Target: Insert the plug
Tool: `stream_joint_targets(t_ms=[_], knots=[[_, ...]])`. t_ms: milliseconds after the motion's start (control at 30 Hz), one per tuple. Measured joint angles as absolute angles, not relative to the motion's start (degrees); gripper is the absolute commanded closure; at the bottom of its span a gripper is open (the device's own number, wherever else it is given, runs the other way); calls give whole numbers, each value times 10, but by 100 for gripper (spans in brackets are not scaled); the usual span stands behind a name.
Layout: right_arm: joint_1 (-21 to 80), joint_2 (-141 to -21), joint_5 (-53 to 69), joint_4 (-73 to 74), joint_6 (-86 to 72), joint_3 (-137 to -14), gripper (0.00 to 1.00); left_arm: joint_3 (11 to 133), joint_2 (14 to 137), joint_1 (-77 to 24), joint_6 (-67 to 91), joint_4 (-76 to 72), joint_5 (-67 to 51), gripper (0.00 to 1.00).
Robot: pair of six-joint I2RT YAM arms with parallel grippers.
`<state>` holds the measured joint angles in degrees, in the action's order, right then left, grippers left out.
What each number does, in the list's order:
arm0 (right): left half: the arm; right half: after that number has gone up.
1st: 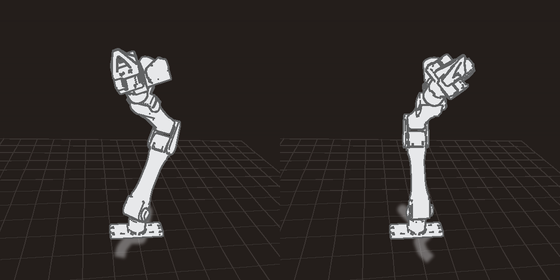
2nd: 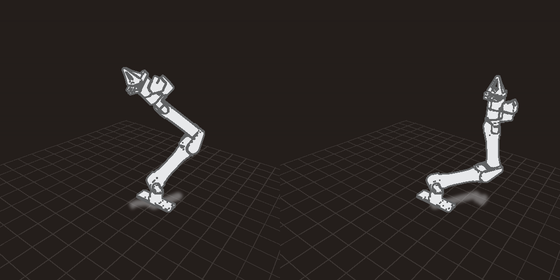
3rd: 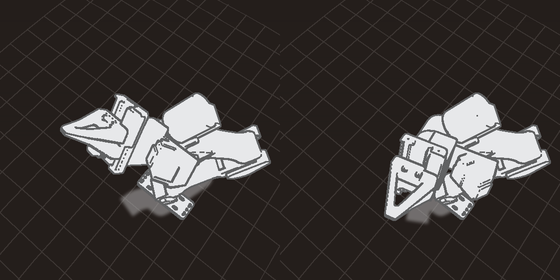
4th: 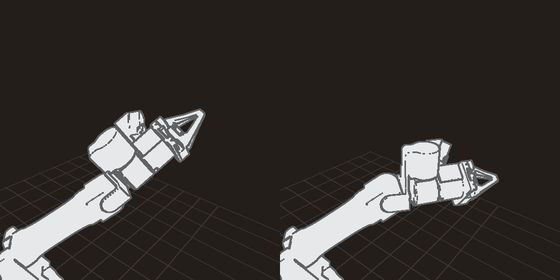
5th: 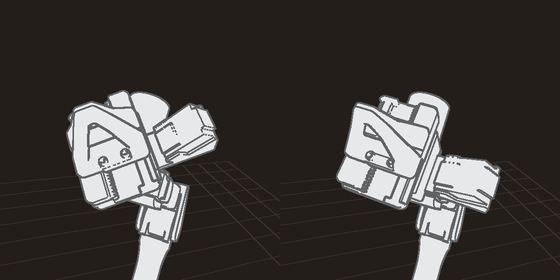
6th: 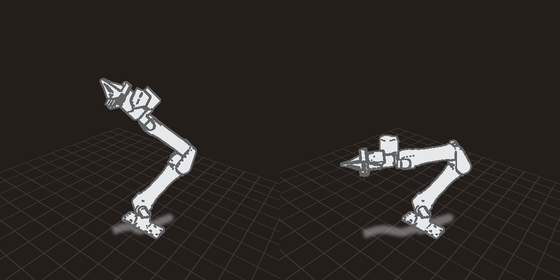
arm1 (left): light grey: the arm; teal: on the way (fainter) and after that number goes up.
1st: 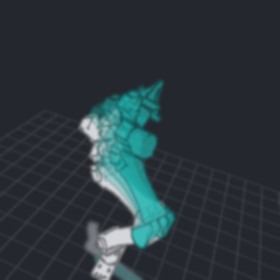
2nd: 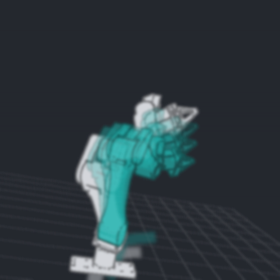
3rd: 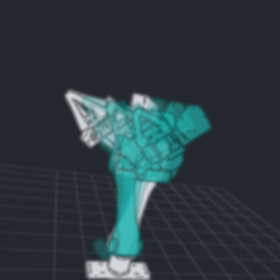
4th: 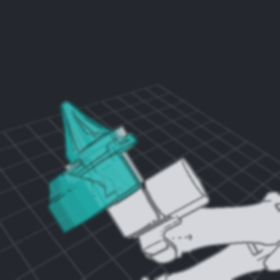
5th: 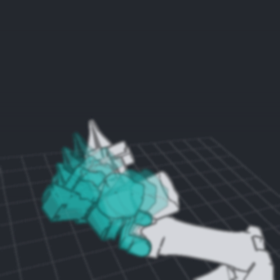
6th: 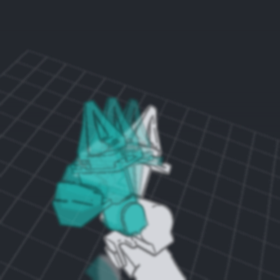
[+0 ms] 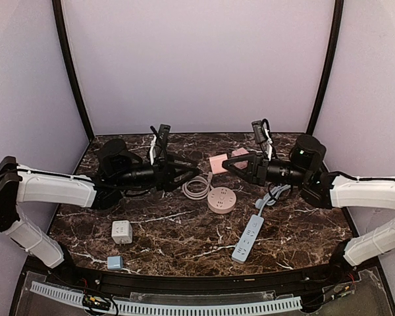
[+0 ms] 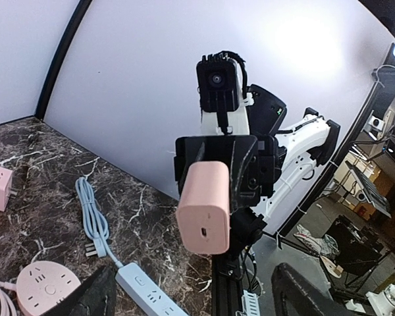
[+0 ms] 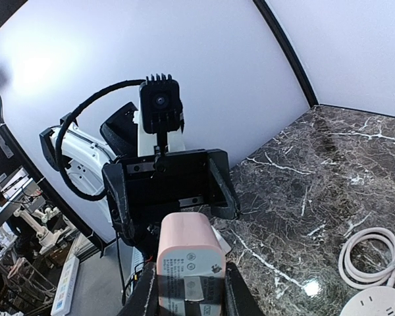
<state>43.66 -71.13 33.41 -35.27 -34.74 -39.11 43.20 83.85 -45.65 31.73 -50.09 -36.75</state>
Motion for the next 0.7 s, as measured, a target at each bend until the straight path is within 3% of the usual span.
stream_joint_targets(t_ms=[700], knots=[[488,-766,310,-437,-400,-390,100,451,886,-456,410,-587,-431,35]])
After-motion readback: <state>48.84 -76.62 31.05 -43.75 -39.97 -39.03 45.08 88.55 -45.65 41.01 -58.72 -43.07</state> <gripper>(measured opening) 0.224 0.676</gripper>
